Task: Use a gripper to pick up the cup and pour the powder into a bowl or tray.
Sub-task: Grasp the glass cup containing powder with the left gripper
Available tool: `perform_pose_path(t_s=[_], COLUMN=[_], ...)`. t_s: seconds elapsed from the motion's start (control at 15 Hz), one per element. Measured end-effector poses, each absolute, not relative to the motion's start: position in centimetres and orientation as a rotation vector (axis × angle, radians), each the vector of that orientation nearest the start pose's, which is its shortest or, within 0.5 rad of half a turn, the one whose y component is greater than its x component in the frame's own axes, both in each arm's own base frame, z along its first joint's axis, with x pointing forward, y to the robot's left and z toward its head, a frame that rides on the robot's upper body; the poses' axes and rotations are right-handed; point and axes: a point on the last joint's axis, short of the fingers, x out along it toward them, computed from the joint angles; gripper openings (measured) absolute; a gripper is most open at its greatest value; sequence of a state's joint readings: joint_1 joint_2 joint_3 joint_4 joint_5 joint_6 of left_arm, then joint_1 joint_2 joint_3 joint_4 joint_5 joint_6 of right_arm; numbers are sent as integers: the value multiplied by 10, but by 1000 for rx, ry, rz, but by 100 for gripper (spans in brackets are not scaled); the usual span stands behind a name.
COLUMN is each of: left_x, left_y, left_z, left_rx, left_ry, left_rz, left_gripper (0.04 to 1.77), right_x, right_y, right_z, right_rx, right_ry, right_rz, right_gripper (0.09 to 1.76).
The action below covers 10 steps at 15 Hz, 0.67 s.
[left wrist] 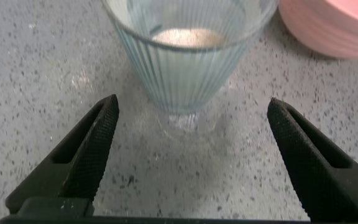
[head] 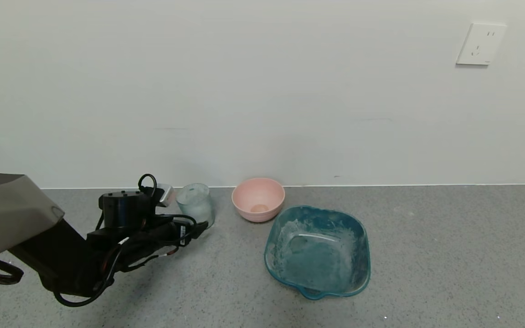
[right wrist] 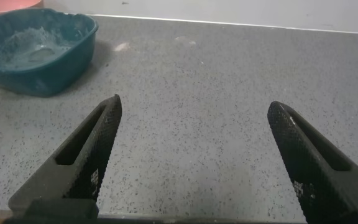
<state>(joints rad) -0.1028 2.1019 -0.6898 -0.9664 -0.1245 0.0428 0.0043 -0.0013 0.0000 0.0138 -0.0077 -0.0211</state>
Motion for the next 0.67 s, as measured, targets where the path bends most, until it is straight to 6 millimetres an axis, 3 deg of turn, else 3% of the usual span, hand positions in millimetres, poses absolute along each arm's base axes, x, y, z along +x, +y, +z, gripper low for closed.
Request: perform_pose_path(t_s=[0.67], left_x=[357], left_y=[-47], left_z=[39], left_rx=[16], left_ry=[363], left_rz=[-240], left_gripper=[172], right_x=[-23], right_y=[0], right_z=[74], right_rx=[-21], right_ry=[13], right_rz=[-3], right_gripper=[171])
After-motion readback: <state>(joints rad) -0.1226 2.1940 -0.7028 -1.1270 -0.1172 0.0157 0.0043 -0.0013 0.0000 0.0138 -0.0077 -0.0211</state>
